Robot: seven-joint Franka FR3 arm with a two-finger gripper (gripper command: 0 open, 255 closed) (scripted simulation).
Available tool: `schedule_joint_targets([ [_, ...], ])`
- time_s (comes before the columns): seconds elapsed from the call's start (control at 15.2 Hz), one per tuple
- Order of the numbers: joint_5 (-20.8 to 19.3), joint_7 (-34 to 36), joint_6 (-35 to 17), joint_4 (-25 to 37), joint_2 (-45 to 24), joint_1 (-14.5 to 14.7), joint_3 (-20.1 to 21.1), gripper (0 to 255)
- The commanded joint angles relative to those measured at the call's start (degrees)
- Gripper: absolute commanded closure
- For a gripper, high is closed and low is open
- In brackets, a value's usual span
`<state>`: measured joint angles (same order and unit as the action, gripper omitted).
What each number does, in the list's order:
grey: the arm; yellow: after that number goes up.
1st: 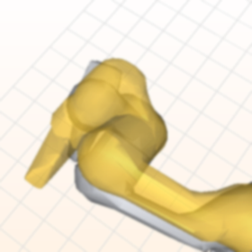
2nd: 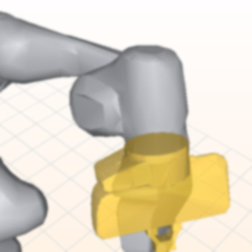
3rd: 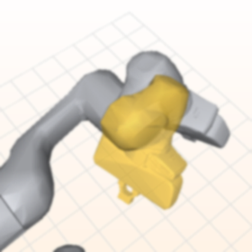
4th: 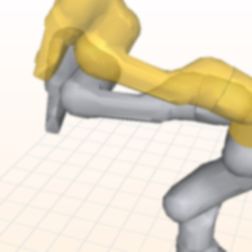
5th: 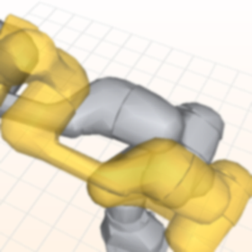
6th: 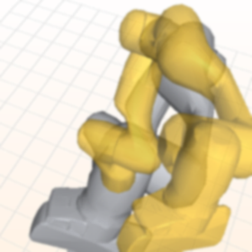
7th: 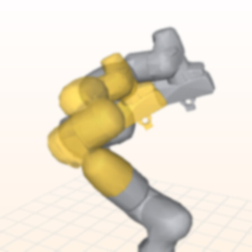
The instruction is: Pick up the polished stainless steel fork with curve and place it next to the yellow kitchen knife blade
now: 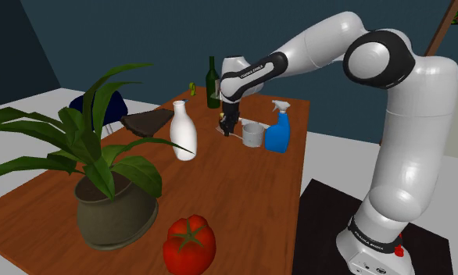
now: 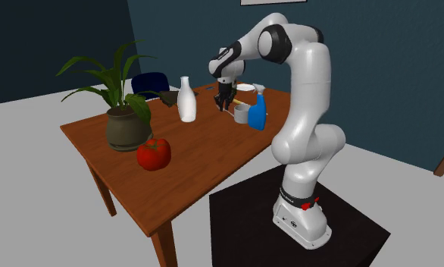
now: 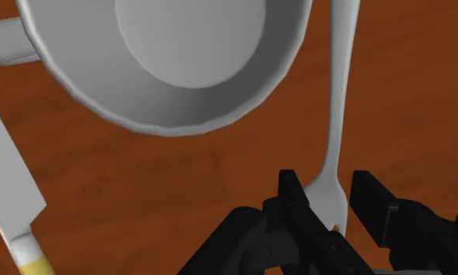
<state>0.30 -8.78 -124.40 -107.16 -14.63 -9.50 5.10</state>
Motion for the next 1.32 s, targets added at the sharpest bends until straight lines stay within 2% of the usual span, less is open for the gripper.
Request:
schedule_joint_targets([
  [0.0, 0.0, 0.0, -1.4, -0.8, -0.6, 0.0, 0.0, 255],
  [0.33, -0.2, 0.0, -4.9, -2.4, -2.5, 0.1, -0.1, 255],
  [0.86, -0.2, 0.0, -4.9, -2.4, -2.5, 0.1, -0.1, 255],
  [0.92, -0.2, 0.0, -4.9, -2.4, -2.5, 0.1, -0.1, 0],
  [1.25, -0.2, 0.0, -4.9, -2.4, -2.5, 0.1, -0.1, 0],
])
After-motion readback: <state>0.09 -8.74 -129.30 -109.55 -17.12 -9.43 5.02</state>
